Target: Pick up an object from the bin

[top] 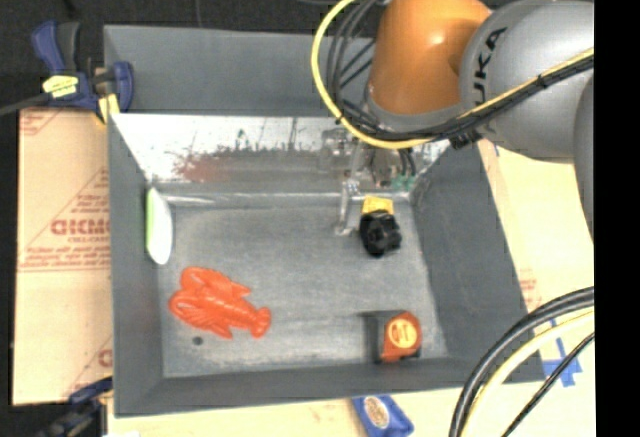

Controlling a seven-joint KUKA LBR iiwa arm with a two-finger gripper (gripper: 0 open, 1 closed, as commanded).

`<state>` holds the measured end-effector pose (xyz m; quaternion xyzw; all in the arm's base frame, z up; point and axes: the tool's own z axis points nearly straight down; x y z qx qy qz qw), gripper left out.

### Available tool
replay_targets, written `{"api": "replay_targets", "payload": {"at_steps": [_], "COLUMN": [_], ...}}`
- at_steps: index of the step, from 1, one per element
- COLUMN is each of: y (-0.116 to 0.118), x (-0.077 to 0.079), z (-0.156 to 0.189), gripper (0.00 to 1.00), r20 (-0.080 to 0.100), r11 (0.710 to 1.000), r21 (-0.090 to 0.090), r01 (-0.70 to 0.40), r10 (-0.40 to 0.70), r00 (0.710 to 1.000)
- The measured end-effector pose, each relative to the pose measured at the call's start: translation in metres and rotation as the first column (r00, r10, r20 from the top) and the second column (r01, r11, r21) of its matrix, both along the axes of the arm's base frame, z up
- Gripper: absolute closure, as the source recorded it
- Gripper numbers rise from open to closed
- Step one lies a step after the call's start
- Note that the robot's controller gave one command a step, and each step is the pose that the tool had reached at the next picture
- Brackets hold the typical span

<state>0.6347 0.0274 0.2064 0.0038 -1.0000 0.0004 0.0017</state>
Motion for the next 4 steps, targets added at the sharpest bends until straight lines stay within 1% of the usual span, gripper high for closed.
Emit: {"api": "replay_targets", "payload": {"at_steps": [1, 2, 3, 4], "y": [0.0, -0.072, -0.102, -0.12], "x": [0.001, -0.004, -0.009, -0.008], "z": [0.005, -0.071, -0.073, -0.065], "gripper": [0.0, 0.0, 0.0, 0.0], "r20": [0.008, 0.012, 0.001, 0.011], "r11": [1.0, 0.999, 1.0, 0.994], "r21": [0.001, -0.001, 0.002, 0.002], "r01": [0.0, -0.046, 0.027, 0.111], "r10": [0.0, 0.046, -0.027, -0.111], "r00": [1.0, 0.999, 1.0, 0.994]}}
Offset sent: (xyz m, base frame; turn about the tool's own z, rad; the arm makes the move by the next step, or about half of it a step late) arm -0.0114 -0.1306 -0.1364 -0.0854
